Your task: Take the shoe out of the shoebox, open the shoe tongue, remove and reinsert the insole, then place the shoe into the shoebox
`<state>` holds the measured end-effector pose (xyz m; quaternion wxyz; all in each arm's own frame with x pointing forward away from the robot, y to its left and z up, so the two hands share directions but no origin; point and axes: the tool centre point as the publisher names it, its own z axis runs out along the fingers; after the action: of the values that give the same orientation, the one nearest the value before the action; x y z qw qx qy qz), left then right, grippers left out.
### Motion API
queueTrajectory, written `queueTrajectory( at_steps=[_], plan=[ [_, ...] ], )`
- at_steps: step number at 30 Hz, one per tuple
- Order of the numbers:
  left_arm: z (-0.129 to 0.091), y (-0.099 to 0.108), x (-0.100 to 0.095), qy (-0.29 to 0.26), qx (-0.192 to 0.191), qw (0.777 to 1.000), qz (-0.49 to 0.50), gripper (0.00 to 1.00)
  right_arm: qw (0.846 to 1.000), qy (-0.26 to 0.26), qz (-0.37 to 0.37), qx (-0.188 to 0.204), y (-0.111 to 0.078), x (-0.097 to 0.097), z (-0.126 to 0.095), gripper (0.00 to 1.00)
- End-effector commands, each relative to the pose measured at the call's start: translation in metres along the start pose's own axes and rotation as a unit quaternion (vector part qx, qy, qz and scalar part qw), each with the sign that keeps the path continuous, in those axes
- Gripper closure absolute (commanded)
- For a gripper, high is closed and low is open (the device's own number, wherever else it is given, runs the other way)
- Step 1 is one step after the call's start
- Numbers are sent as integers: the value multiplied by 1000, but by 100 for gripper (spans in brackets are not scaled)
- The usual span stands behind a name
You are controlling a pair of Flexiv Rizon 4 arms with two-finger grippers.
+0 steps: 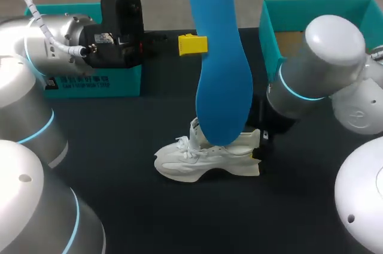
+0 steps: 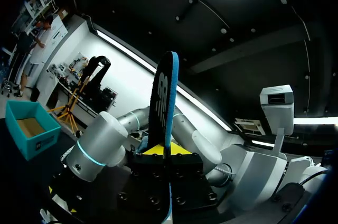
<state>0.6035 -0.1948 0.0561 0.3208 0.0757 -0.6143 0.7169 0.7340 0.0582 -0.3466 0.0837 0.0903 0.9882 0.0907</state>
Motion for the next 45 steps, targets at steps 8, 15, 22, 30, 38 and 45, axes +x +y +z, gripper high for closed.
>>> queueTrajectory(
  at_steps=[8, 15, 22, 30, 38, 45],
  plan=[
    [1, 1, -1, 1, 1, 1000, 0, 100, 990, -15, 7, 142, 3, 2, 2, 0],
    [1, 1, -1, 1, 1, 1000, 0, 100, 990, -15, 7, 142, 3, 2, 2, 0],
    [1, 1, -1, 1, 1, 1000, 0, 100, 991, -5, 5, 135, 3, 5, 1, 0],
    [1, 1, -1, 1, 1, 1000, 0, 100, 989, 3, -27, 145, 12, 13, -12, 0],
    [1, 1, -1, 1, 1, 1000, 0, 100, 989, -2, -18, 144, 15, 14, -13, 0],
    [1, 1, -1, 1, 1, 1000, 0, 100, 989, -2, -18, 144, 15, 14, -13, 0]
  ],
)
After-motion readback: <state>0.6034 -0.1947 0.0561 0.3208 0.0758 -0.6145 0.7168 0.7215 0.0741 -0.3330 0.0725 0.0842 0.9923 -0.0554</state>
